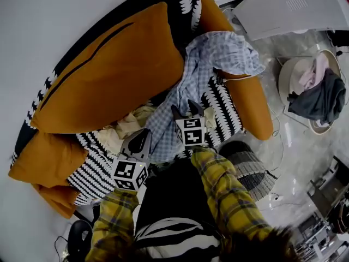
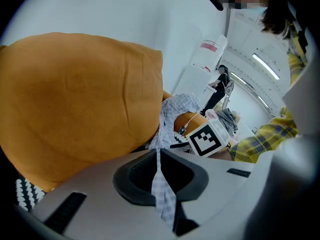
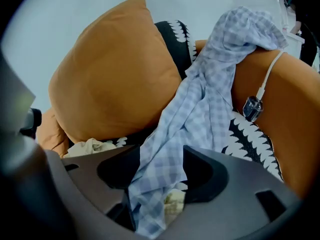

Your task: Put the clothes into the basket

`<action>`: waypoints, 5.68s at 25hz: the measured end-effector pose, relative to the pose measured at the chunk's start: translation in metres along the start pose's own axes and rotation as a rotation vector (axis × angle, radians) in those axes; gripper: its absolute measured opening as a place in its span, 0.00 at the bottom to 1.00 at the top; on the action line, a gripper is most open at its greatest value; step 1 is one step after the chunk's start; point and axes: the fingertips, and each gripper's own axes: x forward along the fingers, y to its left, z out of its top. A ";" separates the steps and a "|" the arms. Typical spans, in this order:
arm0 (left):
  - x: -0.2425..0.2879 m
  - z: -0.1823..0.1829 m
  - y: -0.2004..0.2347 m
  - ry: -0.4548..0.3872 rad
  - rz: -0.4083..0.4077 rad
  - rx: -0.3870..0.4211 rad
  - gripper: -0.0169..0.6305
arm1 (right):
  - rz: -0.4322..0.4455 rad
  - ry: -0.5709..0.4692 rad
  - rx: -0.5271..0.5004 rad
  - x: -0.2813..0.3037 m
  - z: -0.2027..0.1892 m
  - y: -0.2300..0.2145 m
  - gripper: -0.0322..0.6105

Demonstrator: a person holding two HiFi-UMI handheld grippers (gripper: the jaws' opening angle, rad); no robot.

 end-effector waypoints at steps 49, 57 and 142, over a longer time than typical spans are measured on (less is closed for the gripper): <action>-0.144 0.053 -0.064 -0.261 -0.055 0.085 0.08 | 0.086 -0.604 -0.122 -0.299 0.109 0.123 0.14; -0.194 0.085 -0.100 -0.356 -0.146 0.097 0.08 | 0.030 -0.760 -0.119 -0.374 0.119 0.131 0.14; -0.105 -0.166 -0.570 0.185 -0.824 0.767 0.08 | -0.766 -0.140 0.450 -0.574 -0.457 -0.183 0.35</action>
